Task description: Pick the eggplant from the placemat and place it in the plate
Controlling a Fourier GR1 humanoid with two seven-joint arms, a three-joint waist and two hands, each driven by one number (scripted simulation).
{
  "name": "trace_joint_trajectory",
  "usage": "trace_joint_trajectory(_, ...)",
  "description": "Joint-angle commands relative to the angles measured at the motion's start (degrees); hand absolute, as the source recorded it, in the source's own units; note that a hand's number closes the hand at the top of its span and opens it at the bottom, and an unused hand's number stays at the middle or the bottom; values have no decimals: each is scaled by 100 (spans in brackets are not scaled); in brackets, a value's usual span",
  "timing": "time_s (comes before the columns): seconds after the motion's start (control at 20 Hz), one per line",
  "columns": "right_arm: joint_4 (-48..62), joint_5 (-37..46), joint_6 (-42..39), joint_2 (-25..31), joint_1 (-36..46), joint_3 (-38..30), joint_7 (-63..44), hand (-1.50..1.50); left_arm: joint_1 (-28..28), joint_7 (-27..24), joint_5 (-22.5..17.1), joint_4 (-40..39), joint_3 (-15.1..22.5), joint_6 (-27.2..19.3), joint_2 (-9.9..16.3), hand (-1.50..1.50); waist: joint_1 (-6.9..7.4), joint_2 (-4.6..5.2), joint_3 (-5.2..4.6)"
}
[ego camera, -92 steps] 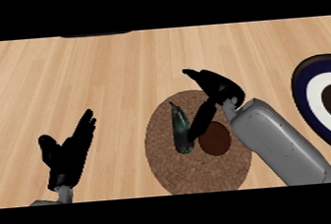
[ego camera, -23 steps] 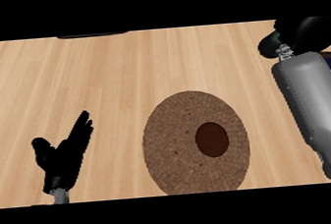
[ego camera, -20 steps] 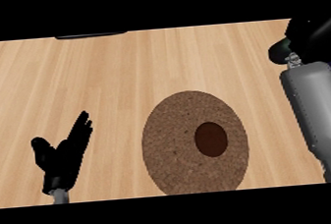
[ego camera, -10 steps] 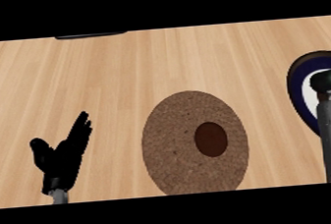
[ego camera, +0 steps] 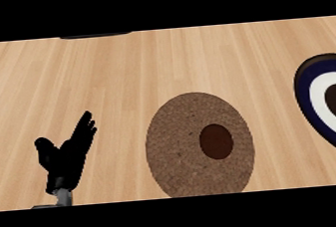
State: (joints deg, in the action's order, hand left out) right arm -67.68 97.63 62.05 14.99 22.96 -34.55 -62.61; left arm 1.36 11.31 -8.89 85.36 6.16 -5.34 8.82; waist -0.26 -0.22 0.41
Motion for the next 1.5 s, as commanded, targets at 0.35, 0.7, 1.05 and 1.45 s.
trace_joint_trajectory(0.35, 1728, -3971, -67, 1081, -41, 648, 1298, -150, -217, 168, 106, -451, 8, -39, -90, 0, 37, 48, -18)
trace_joint_trajectory(0.7, 928, -5510, 1436, 964, -628, 1025, 2935, -150, -47, 29, -96, -415, -173, 212, 55, 0, 29, 52, -2)
trace_joint_trajectory(1.05, -376, -6924, 1939, 688, -1306, 1140, 3709, -150, -59, 67, 33, -337, -58, 84, -110, 0, -28, 19, -19)
trace_joint_trajectory(1.45, -2864, -8500, 1379, 240, -3042, 1950, 4832, -150, 86, -58, 177, -419, 10, 40, -205, 0, -115, -6, -22)
